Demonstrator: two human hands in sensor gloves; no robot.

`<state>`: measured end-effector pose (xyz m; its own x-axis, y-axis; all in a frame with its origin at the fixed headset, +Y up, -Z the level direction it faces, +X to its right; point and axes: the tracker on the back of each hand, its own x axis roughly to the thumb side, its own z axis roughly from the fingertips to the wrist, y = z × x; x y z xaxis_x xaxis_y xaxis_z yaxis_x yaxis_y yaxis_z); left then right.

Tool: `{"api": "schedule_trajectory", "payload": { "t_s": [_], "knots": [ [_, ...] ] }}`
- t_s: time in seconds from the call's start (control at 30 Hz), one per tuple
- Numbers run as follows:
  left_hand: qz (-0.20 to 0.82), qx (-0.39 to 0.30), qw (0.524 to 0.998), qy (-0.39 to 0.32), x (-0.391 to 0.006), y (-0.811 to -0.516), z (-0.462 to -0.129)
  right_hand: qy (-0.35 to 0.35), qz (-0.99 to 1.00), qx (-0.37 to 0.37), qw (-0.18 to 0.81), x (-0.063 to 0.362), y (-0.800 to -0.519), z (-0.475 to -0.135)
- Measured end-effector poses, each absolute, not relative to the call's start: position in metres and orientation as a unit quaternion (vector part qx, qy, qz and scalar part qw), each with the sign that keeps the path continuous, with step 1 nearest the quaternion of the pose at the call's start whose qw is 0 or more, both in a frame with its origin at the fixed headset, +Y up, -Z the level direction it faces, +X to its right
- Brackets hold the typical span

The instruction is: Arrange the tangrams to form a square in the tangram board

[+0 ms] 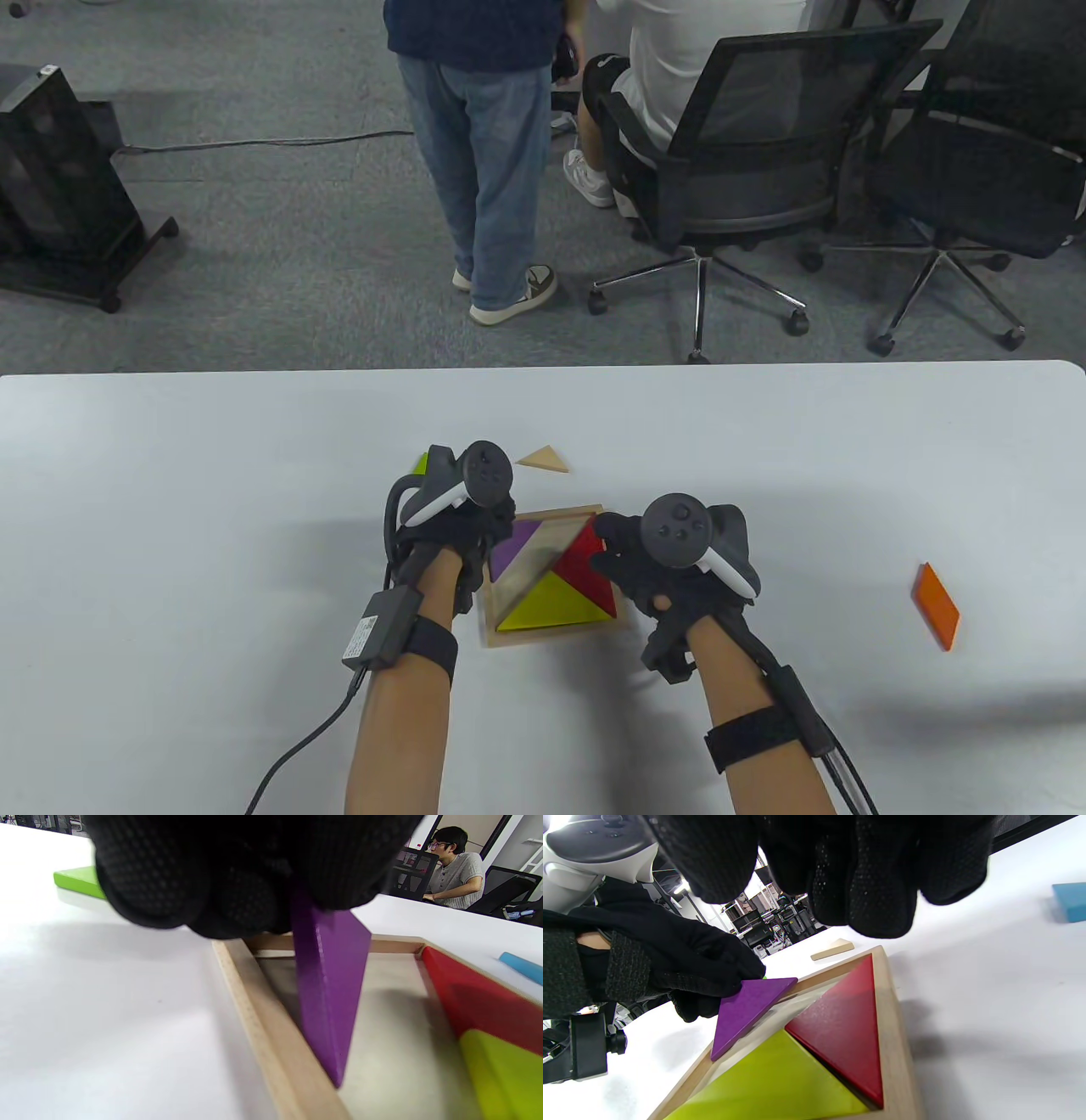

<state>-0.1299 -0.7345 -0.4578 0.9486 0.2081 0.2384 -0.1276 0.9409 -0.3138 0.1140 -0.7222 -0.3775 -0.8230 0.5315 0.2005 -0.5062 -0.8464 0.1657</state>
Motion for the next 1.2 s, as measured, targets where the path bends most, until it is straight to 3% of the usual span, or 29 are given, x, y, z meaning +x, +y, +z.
{"api": "schedule_trajectory", "payload": {
  "t_s": [0.57,1.2],
  "knots": [
    [-0.058,-0.113,0.983,-0.131,-0.122,-0.744,-0.457,0.066,0.953,0.117,0.272,0.116,-0.73,-0.382],
    [-0.027,-0.134,0.986,-0.096,-0.132,-0.751,-0.466,0.071,0.955,0.108,0.268,0.123,-0.734,-0.385]
  ]
}}
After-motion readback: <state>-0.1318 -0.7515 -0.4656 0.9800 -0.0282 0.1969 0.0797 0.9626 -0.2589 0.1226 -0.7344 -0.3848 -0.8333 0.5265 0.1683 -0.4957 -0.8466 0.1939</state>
